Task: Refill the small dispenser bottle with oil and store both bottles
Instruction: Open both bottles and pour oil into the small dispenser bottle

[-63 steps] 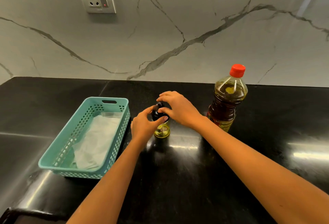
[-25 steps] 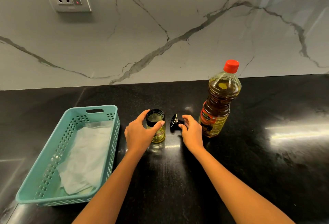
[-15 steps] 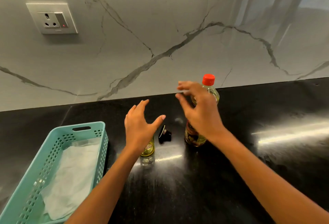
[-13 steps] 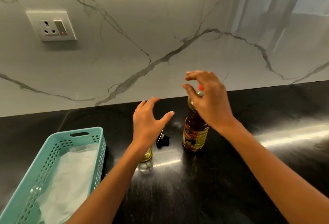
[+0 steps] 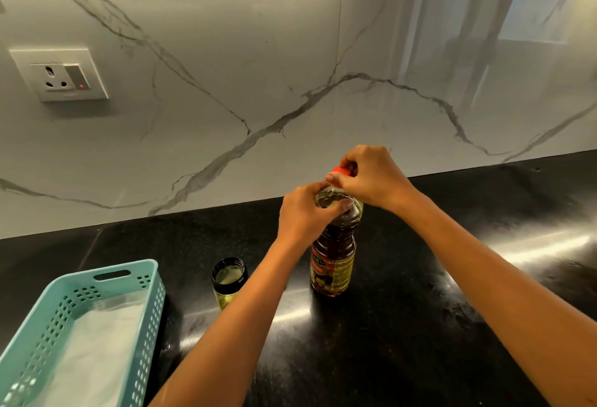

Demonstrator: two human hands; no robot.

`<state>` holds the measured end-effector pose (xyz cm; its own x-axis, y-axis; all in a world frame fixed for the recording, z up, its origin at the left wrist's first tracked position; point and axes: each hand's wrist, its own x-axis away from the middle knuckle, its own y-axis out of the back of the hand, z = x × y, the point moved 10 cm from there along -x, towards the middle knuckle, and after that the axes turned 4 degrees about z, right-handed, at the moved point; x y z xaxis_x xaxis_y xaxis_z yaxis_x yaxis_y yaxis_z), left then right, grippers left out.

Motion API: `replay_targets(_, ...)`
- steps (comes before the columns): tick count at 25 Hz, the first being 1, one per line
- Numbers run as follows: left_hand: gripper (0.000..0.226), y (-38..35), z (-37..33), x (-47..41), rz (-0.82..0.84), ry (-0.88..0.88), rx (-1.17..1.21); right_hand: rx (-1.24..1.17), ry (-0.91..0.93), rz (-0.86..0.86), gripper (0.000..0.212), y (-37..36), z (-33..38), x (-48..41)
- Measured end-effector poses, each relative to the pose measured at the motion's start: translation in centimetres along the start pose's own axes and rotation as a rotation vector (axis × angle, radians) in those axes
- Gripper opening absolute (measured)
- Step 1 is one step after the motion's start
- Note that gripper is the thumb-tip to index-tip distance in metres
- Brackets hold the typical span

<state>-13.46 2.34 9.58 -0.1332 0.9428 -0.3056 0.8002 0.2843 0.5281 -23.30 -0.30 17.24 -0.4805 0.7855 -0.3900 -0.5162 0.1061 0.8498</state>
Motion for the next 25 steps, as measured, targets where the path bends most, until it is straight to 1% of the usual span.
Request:
replay_targets(3,0.056,0.1,0.2,0.0,0.013,-0.009,0.038,-0.003,0.056,0.059,0.023,-0.5,0.6,-0.3)
replay_targets(5,0.059,0.0,0.5,0.1,0.014,0.0,0.063,-0.006,0.095,0.148,0.022,-0.8,0.8,-0.5)
replay_targets(6,0.059,0.0,0.6,0.1,0.009,0.008,0.077,-0.024,0.105,0.207,0.025,-1.0,0.7,-0.5)
replay_targets(8,0.06,0.0,0.8,0.2,0.0,0.024,0.102,-0.157,0.091,0.327,0.033,-1.3,0.4,-0.3)
replay_targets(10,0.06,-0.1,0.5,0.2,-0.005,0.023,0.108,-0.325,0.053,0.392,0.04,-1.3,-0.1,-0.1)
replay_targets(11,0.059,-0.1,0.5,0.3,-0.008,0.021,0.108,-0.348,0.042,0.378,0.039,-1.2,-0.3,-0.1)
replay_targets(12,0.059,-0.1,0.5,0.3,-0.011,0.018,0.109,-0.308,0.04,0.331,0.038,-1.0,-0.5,-0.3)
replay_targets(15,0.063,-0.2,0.6,0.4,-0.005,0.02,0.104,-0.037,0.048,0.153,0.047,-0.3,-0.9,-0.6)
replay_targets(17,0.067,-0.3,0.8,0.4,-0.003,0.024,0.099,0.021,0.051,0.105,0.045,-0.2,-0.9,-0.6)
replay_targets(19,0.065,-0.3,0.7,0.5,-0.001,0.022,0.103,0.01,0.071,0.133,0.038,-0.5,-0.5,-0.7)
replay_targets(22,0.061,-0.3,0.7,0.4,0.004,0.02,0.123,-0.034,0.13,0.195,0.036,-0.7,0.4,-0.6)
replay_targets(23,0.061,-0.3,0.8,0.4,0.004,0.024,0.119,-0.064,0.14,0.183,0.036,-0.4,0.6,-0.6)
replay_targets(25,0.059,-0.4,1.0,0.4,0.001,0.032,0.112,-0.169,0.12,0.075,0.033,1.2,0.2,-0.4)
